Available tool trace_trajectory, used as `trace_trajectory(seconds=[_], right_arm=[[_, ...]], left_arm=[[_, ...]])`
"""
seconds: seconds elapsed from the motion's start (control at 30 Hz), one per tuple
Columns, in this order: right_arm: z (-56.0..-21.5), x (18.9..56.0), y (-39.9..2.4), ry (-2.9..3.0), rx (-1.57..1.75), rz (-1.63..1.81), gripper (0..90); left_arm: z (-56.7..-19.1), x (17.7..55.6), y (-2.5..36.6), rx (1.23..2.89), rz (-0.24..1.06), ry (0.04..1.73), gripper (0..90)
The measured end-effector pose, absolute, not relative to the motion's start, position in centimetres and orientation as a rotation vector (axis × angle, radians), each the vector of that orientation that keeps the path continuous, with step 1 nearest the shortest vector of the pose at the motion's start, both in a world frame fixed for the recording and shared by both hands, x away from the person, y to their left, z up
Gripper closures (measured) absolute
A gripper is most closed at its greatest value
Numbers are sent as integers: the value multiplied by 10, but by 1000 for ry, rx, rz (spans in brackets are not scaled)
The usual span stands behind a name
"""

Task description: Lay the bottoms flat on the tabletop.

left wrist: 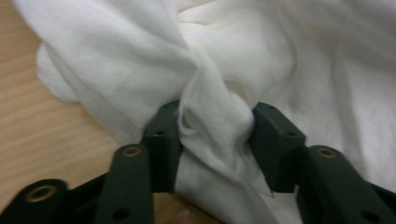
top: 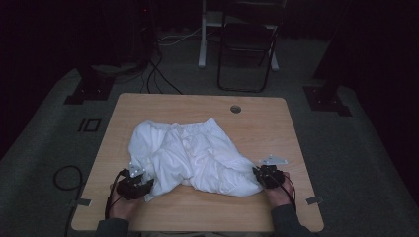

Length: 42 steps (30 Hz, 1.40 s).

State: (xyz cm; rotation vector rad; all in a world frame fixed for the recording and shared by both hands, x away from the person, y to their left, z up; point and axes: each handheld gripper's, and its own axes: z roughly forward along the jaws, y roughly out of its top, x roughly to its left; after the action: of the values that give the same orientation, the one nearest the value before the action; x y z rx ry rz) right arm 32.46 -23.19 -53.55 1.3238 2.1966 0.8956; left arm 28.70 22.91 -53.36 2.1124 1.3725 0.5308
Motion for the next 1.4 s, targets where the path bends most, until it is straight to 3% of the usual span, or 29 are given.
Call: trace_trajectory(seconds=[0.13, 0.2, 0.43, 0.57, 0.63, 0.7, 0.83, 1.1, 1.4], right_arm=[[-531, 332, -249, 2120, 1354, 876, 868], [-528, 336, -259, 2067, 1372, 844, 869], [-520, 349, -315, 1927, 1516, 773, 870], [-522, 354, -325, 1932, 1534, 770, 869], [-527, 357, -319, 1954, 1512, 746, 849], [-524, 355, -316, 1965, 1500, 780, 737], [-508, 343, -311, 1953, 1443, 864, 601], [-482, 316, -289, 1989, 1304, 943, 526], [-482, 295, -255, 2089, 1216, 1038, 488]], left_arm=[[-532, 301, 228, 2148, 577, 1348, 756], [-531, 310, 228, 2171, 640, 1370, 802], [-530, 341, 248, 2142, 674, 1455, 826], [-530, 344, 246, 2135, 688, 1481, 822], [-527, 342, 245, 2114, 678, 1504, 729], [-521, 337, 245, 2103, 662, 1468, 611], [-507, 323, 247, 2051, 634, 1417, 515], [-482, 298, 245, 1957, 598, 1351, 485], [-476, 291, 208, 1998, 569, 1210, 461]])
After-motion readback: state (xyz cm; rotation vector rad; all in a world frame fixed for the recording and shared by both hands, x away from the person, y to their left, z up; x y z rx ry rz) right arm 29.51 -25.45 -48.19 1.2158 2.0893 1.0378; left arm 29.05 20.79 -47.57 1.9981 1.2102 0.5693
